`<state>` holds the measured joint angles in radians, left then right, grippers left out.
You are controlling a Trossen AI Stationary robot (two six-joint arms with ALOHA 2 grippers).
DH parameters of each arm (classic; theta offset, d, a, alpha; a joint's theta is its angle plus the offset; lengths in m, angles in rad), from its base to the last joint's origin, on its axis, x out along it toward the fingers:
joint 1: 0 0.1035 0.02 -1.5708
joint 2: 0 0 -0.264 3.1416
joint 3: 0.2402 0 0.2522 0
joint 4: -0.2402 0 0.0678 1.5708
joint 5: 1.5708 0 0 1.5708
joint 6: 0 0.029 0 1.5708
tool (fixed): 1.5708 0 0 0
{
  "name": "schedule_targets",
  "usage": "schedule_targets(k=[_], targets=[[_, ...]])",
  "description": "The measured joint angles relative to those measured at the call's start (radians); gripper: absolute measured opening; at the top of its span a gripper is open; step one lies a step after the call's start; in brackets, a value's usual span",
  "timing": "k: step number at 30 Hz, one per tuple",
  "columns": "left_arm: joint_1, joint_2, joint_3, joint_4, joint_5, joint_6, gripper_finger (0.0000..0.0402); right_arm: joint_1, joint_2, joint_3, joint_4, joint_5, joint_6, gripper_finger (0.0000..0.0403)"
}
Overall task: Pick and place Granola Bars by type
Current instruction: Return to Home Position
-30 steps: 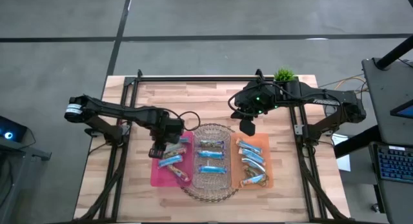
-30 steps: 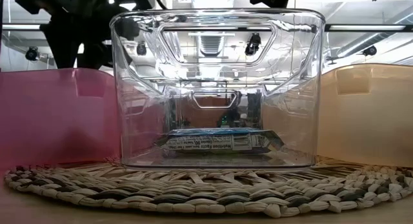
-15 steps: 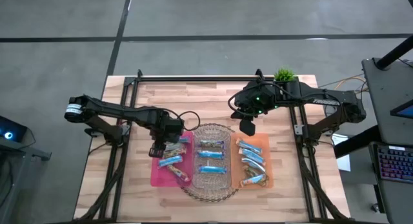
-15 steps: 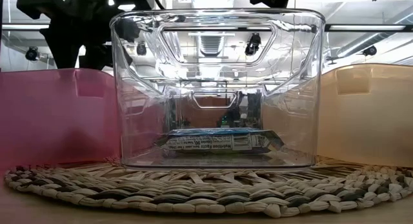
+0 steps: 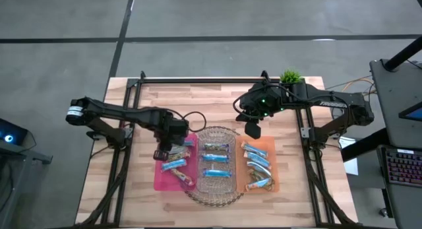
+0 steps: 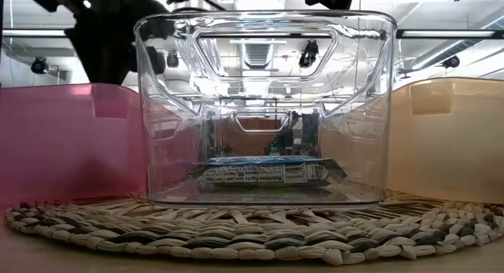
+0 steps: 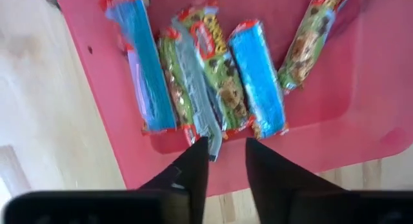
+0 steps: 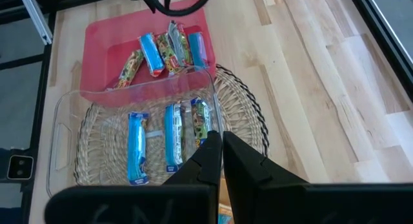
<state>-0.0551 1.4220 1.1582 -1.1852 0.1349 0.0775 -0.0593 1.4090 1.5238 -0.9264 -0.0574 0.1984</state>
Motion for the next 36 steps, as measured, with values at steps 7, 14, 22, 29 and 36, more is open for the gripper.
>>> schedule_targets(k=[7,14,22,29,36], targets=[[0.0,-0.003,0.076,-0.004,0.006,0.018,0.0006,0.0,0.0,0.0,-0.001,0.0,-0.02,0.0008],[0.0,-0.011,0.174,-0.002,0.005,-0.006,0.0001,0.0,0.0,0.0,-0.001,0.005,0.032,0.0009],[0.0,-0.009,0.276,0.008,0.002,-0.138,0.0,0.0,0.0,0.0,0.0,0.005,0.032,0.0008],[0.001,-0.008,0.311,0.065,0.002,-0.097,0.0,0.0,0.0,0.0,0.008,0.006,0.026,0.0008],[0.003,-0.009,0.313,0.104,0.002,-0.008,0.0,0.0,0.0,0.0,0.029,0.008,-0.065,0.0009]])
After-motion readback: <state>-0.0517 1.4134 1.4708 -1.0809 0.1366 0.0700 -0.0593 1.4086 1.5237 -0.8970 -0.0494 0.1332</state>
